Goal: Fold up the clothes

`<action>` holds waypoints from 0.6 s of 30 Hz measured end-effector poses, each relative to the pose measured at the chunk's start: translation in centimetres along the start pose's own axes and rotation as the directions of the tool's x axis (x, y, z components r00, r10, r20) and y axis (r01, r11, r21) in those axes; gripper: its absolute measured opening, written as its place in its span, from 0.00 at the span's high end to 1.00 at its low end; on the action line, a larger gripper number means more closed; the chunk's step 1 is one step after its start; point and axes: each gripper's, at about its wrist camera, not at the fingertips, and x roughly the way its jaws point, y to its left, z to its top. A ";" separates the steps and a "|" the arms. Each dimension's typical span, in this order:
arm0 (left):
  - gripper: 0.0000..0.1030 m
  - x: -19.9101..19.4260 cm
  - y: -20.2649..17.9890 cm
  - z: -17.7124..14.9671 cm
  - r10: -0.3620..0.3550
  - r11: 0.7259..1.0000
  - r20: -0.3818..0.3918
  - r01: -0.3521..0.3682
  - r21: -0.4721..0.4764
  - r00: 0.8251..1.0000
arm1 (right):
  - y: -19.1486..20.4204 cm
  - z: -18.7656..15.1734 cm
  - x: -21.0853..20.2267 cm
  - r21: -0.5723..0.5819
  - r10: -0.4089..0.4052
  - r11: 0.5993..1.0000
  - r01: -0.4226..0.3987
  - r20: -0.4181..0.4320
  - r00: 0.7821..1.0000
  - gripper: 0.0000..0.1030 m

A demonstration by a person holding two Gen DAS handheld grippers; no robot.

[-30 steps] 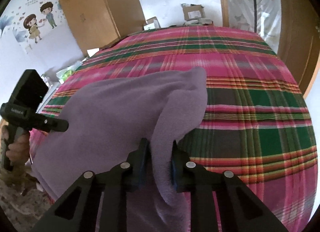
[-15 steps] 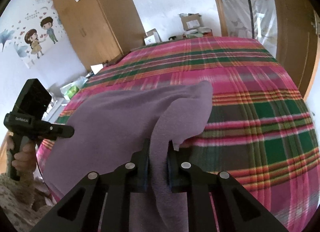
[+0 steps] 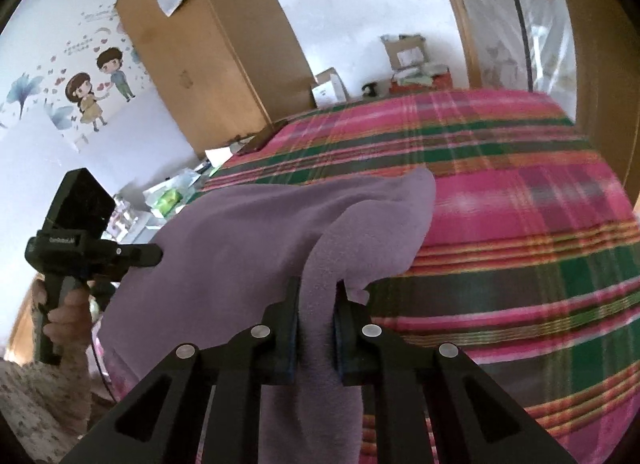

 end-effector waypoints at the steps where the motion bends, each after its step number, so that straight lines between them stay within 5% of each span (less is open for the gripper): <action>1: 0.70 0.2 0.4 -0.1 0.005 1.000 -0.006 -0.005 -0.011 1.000 | -0.1 0.0 0.4 0.010 0.008 1.000 -0.008 -0.009 1.000 0.87; 14: 0.70 0.2 3.9 -2.2 0.006 0.996 -0.035 -0.009 -0.088 0.999 | -3.4 -1.0 1.1 0.200 0.118 0.975 -0.102 -0.073 0.990 0.80; 16: 0.70 0.2 4.2 -2.4 -0.003 0.995 -0.038 -0.001 -0.097 0.999 | -4.1 -1.6 0.7 0.237 0.139 0.965 -0.114 -0.091 0.986 0.66; 18: 0.70 0.3 4.4 -2.5 -0.009 0.994 -0.041 0.004 -0.108 0.999 | -4.8 -2.2 0.5 0.268 0.163 0.955 -0.127 -0.115 0.980 0.63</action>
